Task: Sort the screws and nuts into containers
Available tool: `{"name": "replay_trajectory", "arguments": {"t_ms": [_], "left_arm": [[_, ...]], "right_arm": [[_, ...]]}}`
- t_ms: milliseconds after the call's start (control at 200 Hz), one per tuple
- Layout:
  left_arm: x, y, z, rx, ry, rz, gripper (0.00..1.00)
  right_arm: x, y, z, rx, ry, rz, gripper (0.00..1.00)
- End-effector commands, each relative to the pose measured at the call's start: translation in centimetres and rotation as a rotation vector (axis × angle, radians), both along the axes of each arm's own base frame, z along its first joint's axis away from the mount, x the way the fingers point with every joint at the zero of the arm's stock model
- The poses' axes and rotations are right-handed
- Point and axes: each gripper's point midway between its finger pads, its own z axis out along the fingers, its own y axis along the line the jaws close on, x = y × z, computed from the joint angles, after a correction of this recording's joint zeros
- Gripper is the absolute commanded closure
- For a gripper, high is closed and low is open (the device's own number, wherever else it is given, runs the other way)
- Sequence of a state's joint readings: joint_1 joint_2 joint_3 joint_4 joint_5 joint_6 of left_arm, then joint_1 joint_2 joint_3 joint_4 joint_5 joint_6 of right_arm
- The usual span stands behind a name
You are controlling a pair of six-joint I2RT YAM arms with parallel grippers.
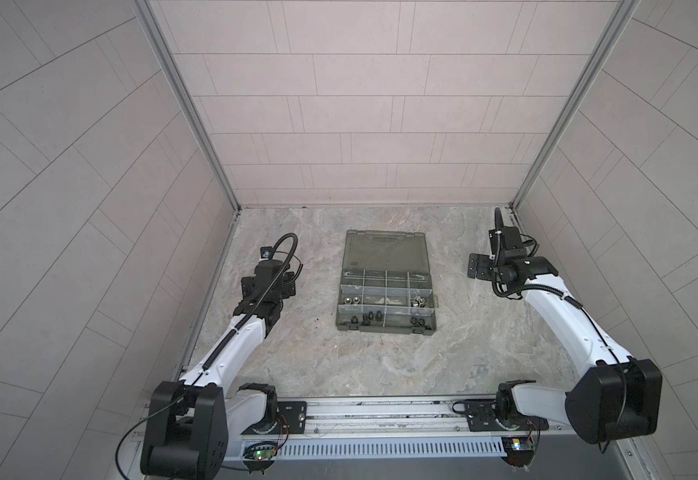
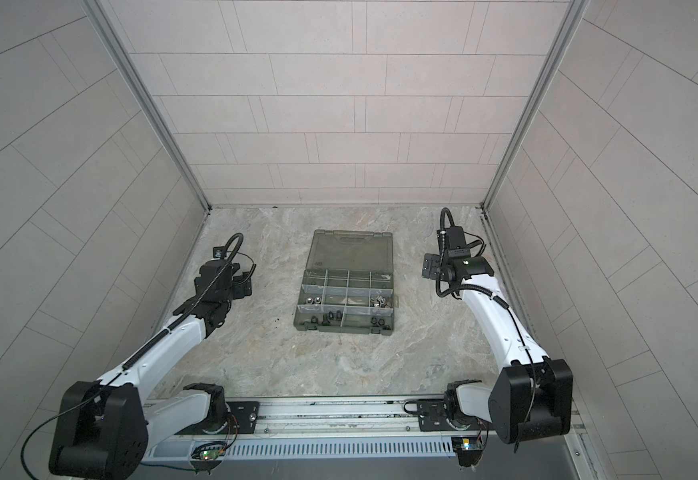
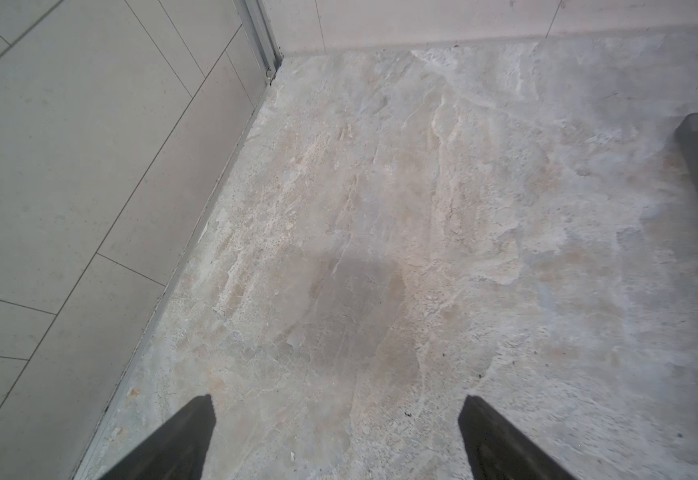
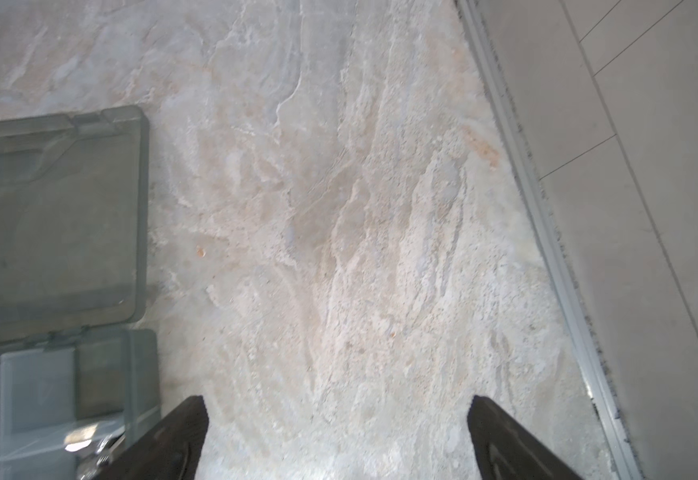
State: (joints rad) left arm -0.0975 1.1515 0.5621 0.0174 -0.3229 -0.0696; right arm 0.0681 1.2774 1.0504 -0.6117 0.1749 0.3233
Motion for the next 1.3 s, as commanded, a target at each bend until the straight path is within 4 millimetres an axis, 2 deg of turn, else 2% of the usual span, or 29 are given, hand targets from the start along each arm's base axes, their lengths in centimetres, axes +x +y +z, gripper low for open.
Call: {"name": "replay_trajectory", "arguments": {"t_ms": [0, 155, 275, 385, 455, 475, 530, 620, 796, 906, 1296], "left_arm": [[2.0, 0.4, 1.3, 0.014, -0.148, 0.002, 0.03], [3.4, 0.8, 0.5, 0.013, -0.211, 0.027, 0.02], [4.1, 1.4, -0.5, -0.008, -0.249, 0.052, 0.02], [4.3, 2.2, -1.3, -0.025, -0.264, 0.099, 0.02], [4.8, 2.0, -1.5, -0.028, -0.271, 0.081, 0.02], [4.9, 2.0, -1.7, -0.028, -0.277, 0.082, 0.02], [5.2, 2.2, -2.3, -0.026, -0.300, 0.088, 0.02], [5.8, 0.8, -3.2, -0.035, -0.280, -0.005, 0.01], [6.0, 0.1, -3.7, -0.041, -0.281, -0.046, 0.00], [6.0, -0.1, -3.8, -0.043, -0.279, -0.056, 0.00], [5.8, -0.3, -3.7, -0.036, -0.283, -0.063, 0.00]], "right_arm": [[1.5, -1.6, -0.4, -0.127, -0.074, -0.003, 0.01], [3.4, -2.3, -1.0, -0.206, -0.237, 0.012, 0.01], [4.6, -2.6, -1.8, -0.240, -0.282, 0.033, 0.01], [5.1, -2.7, -3.5, -0.219, -0.314, 0.034, 0.01], [5.5, -2.6, -3.8, -0.194, -0.381, 0.024, 0.01], [5.1, -2.5, -4.9, -0.185, -0.373, 0.028, 0.01], [5.2, -2.2, -5.7, -0.180, -0.394, 0.046, 0.01], [4.8, -2.6, -7.0, -0.194, -0.409, 0.034, 0.01], [4.8, -2.2, -7.7, -0.195, -0.475, 0.056, 0.01], [5.2, -0.2, -8.5, -0.210, -0.480, 0.170, 0.01], [5.1, -0.3, -8.7, -0.208, -0.508, 0.167, 0.01]]}}
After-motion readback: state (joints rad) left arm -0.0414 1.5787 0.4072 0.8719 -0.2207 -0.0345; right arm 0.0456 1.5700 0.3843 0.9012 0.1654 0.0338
